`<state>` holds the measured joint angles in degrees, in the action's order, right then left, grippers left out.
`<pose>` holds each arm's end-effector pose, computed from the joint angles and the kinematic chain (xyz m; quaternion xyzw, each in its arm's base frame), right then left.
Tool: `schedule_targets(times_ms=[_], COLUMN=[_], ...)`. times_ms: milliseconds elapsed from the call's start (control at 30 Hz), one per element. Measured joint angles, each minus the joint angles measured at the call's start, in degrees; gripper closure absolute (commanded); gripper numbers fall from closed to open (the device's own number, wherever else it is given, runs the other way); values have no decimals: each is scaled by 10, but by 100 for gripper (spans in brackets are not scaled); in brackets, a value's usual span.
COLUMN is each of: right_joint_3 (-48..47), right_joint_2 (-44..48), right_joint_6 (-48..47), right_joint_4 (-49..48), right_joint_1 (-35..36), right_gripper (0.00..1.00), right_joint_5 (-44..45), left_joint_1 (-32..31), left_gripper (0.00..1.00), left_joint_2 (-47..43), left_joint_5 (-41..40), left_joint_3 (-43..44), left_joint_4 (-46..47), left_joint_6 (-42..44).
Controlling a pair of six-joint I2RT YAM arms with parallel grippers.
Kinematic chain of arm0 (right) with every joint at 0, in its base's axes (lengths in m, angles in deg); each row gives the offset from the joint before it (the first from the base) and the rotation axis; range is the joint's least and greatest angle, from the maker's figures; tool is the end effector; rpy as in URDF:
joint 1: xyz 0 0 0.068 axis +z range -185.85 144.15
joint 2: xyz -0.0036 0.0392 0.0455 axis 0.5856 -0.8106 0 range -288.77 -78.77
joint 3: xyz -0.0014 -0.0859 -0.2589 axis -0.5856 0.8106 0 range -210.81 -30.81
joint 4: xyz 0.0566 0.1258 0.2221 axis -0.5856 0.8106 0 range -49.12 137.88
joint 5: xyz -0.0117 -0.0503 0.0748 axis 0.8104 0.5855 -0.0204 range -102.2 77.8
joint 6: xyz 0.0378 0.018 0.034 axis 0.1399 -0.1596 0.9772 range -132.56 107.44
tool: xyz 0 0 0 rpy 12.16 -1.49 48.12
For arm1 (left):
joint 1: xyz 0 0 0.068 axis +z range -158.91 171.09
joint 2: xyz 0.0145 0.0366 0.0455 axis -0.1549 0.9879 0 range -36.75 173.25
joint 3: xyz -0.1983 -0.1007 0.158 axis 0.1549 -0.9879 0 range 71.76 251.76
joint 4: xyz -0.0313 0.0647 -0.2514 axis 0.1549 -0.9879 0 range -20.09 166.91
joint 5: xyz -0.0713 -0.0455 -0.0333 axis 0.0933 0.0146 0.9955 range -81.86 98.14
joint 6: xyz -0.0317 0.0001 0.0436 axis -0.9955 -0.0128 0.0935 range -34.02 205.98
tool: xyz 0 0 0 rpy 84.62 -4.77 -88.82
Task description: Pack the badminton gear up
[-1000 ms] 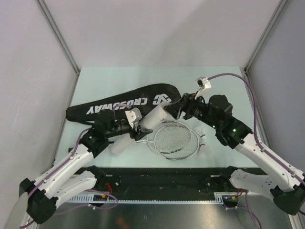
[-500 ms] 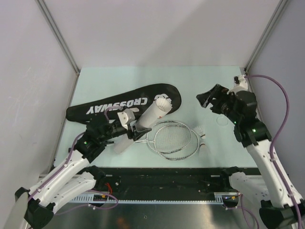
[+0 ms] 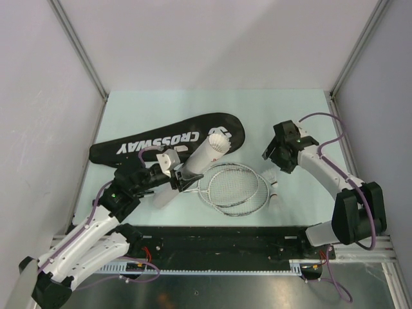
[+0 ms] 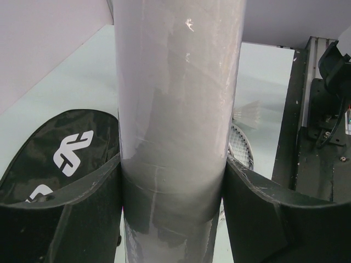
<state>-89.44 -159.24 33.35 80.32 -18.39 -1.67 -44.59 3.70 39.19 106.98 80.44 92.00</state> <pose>0.2676 0.0773 0.2427 0.2591 0.9295 0.0541 0.2568 0.1298 -0.1159 0.3191 0.4203 0.5797 -0.3575 0.5996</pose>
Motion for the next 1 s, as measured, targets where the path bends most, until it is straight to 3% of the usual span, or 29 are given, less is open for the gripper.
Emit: schedule_targets(times_ms=[467,667,767,800,1000], right_joint_3=[0,8,14,14,20], right_joint_2=[-71,-82,-80,-79,-8], right_joint_6=[105,123,122,119,77], right_joint_4=[14,17,16,14,-10], right_joint_1=[62,62,63,63,63], right_gripper=[46,69,88,100,100], right_joint_5=[88,99,101,103,93], left_joint_1=[0,-1,-1,-1,-1], left_gripper=[100,100,100,99,99], left_joint_2=[-5,-5,-5,-4,1], left_joint_5=[2,7,7,6,7], left_joint_3=[0,0,0,0,0], left_joint_4=[0,0,0,0,0], left_joint_6=[0,0,0,0,0])
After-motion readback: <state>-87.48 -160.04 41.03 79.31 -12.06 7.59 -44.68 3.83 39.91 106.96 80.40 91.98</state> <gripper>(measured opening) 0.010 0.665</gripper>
